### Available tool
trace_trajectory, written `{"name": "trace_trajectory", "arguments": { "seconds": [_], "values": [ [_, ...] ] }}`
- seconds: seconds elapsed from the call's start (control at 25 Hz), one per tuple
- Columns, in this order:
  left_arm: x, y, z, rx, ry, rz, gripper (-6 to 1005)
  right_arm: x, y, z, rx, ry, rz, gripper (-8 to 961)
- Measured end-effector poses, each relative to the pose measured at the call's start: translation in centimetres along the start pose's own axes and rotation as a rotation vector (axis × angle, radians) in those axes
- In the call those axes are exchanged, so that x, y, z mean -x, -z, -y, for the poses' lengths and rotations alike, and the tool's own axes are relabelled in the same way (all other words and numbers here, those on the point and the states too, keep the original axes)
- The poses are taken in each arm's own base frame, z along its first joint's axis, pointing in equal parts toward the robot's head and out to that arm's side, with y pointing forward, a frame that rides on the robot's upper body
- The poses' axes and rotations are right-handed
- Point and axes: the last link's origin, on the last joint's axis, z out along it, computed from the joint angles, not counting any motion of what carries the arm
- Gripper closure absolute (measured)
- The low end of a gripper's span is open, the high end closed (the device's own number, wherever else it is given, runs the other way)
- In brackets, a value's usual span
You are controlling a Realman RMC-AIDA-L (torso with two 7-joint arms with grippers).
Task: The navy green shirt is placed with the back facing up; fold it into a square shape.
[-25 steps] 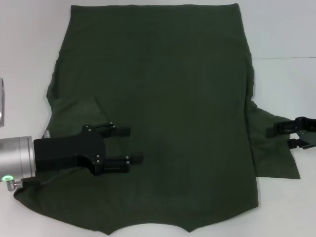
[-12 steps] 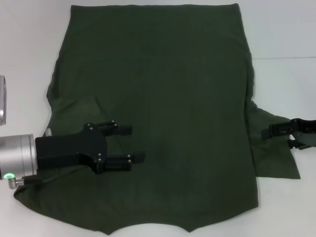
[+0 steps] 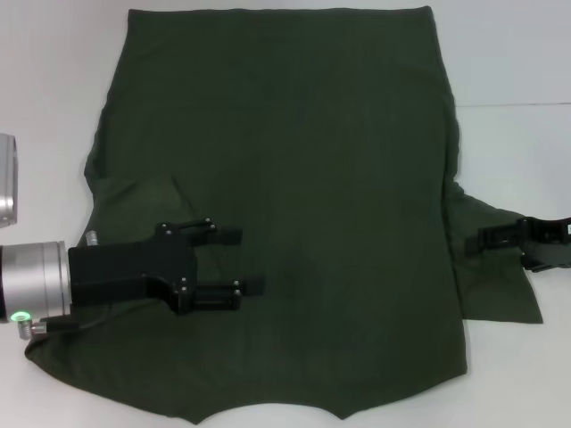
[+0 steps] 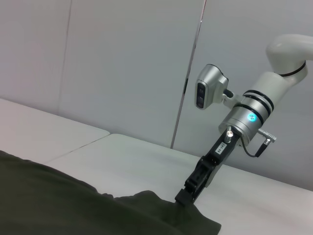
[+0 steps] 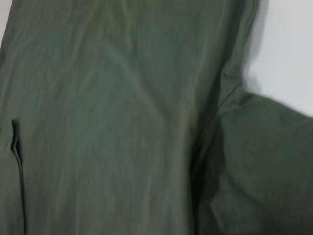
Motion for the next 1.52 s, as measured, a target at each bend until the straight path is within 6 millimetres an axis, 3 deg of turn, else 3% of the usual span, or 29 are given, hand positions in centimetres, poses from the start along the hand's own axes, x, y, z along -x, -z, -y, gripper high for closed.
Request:
{"name": "trace_trajectory", "arguments": {
  "seconds": [0.24, 0.48, 0.68, 0.92, 1.0, 1.44, 1.52],
  "values": [
    [-0.08, -0.03, -0.03, 0.005, -0.001, -0.001, 158, -0.14, -0.24, -0.09, -0.004, 0.006, -0.013, 45],
    [-0.18, -0.08, -0.05, 0.009, -0.002, -0.003, 158, -0.14, -0.28, 0.01, -0.012, 0.009, -0.012, 237],
    [-0.17, -0.09, -0.05, 0.009, -0.002, -0.003, 158, -0.07, -0.27, 0.15, -0.018, 0.008, -0.004, 314],
    [-0.15, -0.09, -0.04, 0.008, -0.001, -0.002, 159, 0.09, -0.41, 0.19, -0.036, 0.021, -0.001, 484],
    [-0.16, -0.12, -0.06, 0.008, -0.001, -0.003, 159, 0.16, -0.44, 0.14, -0.04, 0.031, -0.001, 709],
    [-0.24, -0.16, -0.04, 0.007, -0.001, -0.009, 159, 0.18, -0.56, -0.16, -0.039, 0.08, -0.014, 922],
    [-0.26, -0.17, -0.04, 0.007, -0.002, -0.01, 159, 0.19, -0.56, -0.17, -0.039, 0.082, -0.014, 922]
  ]
}}
